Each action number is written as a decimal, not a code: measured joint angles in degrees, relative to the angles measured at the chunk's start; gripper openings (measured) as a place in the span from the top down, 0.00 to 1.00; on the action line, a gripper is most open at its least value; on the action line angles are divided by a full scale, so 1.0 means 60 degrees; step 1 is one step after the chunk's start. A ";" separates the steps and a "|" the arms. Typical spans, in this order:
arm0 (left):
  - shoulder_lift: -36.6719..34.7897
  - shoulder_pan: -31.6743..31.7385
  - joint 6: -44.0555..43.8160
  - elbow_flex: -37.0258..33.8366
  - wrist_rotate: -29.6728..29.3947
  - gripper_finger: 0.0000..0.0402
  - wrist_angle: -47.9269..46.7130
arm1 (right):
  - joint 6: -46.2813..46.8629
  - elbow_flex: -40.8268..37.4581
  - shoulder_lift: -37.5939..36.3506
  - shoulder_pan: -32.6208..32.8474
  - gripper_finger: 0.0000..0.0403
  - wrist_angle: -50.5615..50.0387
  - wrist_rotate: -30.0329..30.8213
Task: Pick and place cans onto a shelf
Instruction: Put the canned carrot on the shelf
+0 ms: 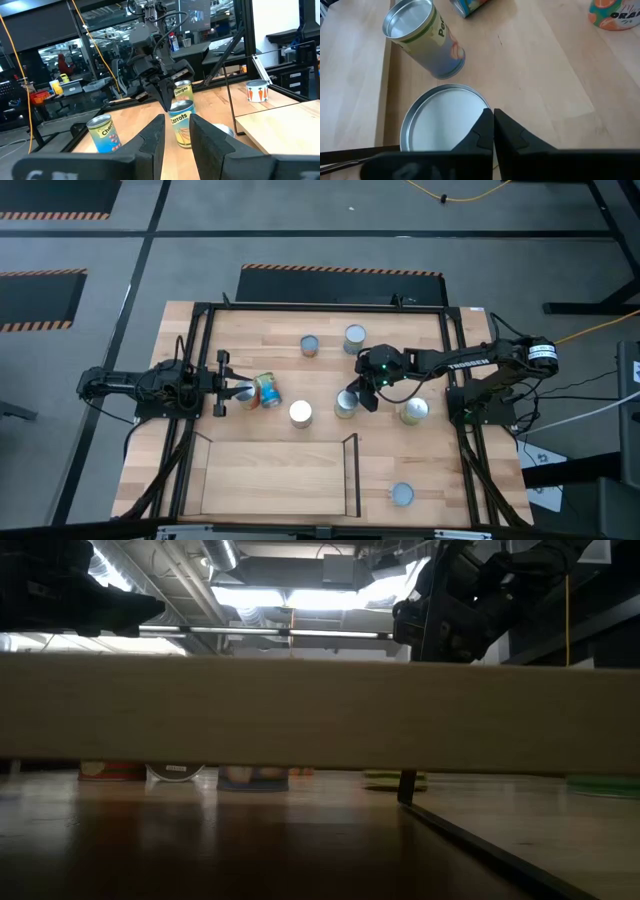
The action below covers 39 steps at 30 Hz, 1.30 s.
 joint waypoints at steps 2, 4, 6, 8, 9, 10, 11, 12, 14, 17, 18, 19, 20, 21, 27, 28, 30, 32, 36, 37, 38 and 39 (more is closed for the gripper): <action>0.0001 -0.0001 0.0000 0.0000 0.0000 0.79 0.0007 | 0.0000 0.0000 0.0000 0.0007 1.00 0.0039 0.0134; -0.0002 0.0003 0.0000 -0.0001 0.0000 0.79 0.0037 | 0.0000 0.0000 0.0000 0.0007 1.00 0.0067 0.0295; -0.0003 0.0001 0.0000 -0.0002 0.0000 0.79 0.0120 | 0.0000 0.0000 0.0000 0.0000 1.00 0.0119 0.0409; -0.0001 0.0001 0.0000 0.0000 0.0000 0.79 0.0154 | 0.0000 0.0000 0.0000 0.0000 1.00 0.0254 0.0412; 0.0000 0.0002 0.0000 -0.0001 0.0000 0.79 0.0165 | 0.0000 0.0000 0.0000 0.0000 1.00 0.0358 0.0411; 0.0001 0.0003 0.0000 0.0000 0.0000 0.79 0.0207 | 0.0000 0.0000 0.0000 0.0000 1.00 0.0468 0.0409; -0.0001 0.0001 -0.0001 -0.0002 0.0000 0.79 0.0280 | 0.0000 -0.0001 0.0000 0.0000 1.00 0.0592 0.0418; 0.0001 0.0003 -0.0027 0.0000 -0.0004 0.79 0.0380 | 0.0000 -0.0001 0.0000 0.0000 1.00 0.0710 0.0482; 0.0001 0.0003 -0.0139 -0.0002 -0.0007 0.79 0.0573 | -0.0001 0.0000 0.0000 -0.0002 1.00 0.0872 0.0602; 0.0001 0.0001 -0.0143 0.0000 -0.0007 0.79 0.0945 | 0.0015 0.0000 0.0000 -0.0076 1.00 0.1189 0.0700; 0.0000 0.0002 -0.0146 -0.0001 -0.0007 0.79 0.1052 | 0.0025 0.0000 0.0000 -0.0117 1.00 0.1288 0.0700; 0.0001 0.0000 -0.0146 -0.0001 -0.0007 0.79 0.1159 | 0.0025 0.0000 0.0000 -0.0161 1.00 0.1353 0.0700; 0.0001 0.0001 -0.0146 0.0000 -0.0011 0.79 0.1274 | 0.0029 0.0000 0.0000 -0.0204 1.00 0.1448 0.0700; -0.0001 0.0001 -0.0146 -0.0001 -0.0011 0.79 0.1363 | 0.0030 0.0000 0.0000 -0.0254 1.00 0.1556 0.0700; 0.0001 -0.0001 -0.0146 -0.0001 -0.0149 0.79 0.1725 | 0.0162 0.0000 -0.0004 -0.0551 1.00 0.2286 0.0700; 0.0001 -0.0001 -0.0146 0.0000 -0.0299 0.79 0.1722 | 0.0281 0.0004 -0.0004 -0.0607 1.00 0.2448 0.0700; 0.0001 0.0003 -0.0153 0.0000 -0.0660 0.79 0.1726 | 0.0305 0.0007 -0.0004 -0.0715 1.00 0.2726 0.0703; -0.0002 0.0000 -0.0154 0.0000 -0.0973 0.79 0.1723 | 0.0321 0.0009 -0.0004 -0.0818 1.00 0.3015 0.0703; 0.0001 0.0002 -0.0160 0.0000 -0.1363 0.79 0.1802 | 0.0708 0.0014 -0.0004 -0.1005 1.00 0.3544 0.0700; 0.0001 -0.0001 -0.0160 0.0000 -0.1411 0.79 0.1869 | 0.0803 0.0050 -0.0007 -0.1035 1.00 0.3594 0.0700; 0.0001 0.0003 -0.0160 0.0000 -0.1484 0.79 0.1901 | 0.0827 0.0134 -0.0004 -0.1056 1.00 0.3591 0.0700; 0.0001 0.0003 -0.0160 0.0000 -0.1550 0.79 0.1897 | 0.0823 0.0240 -0.0005 -0.1056 1.00 0.3589 0.0700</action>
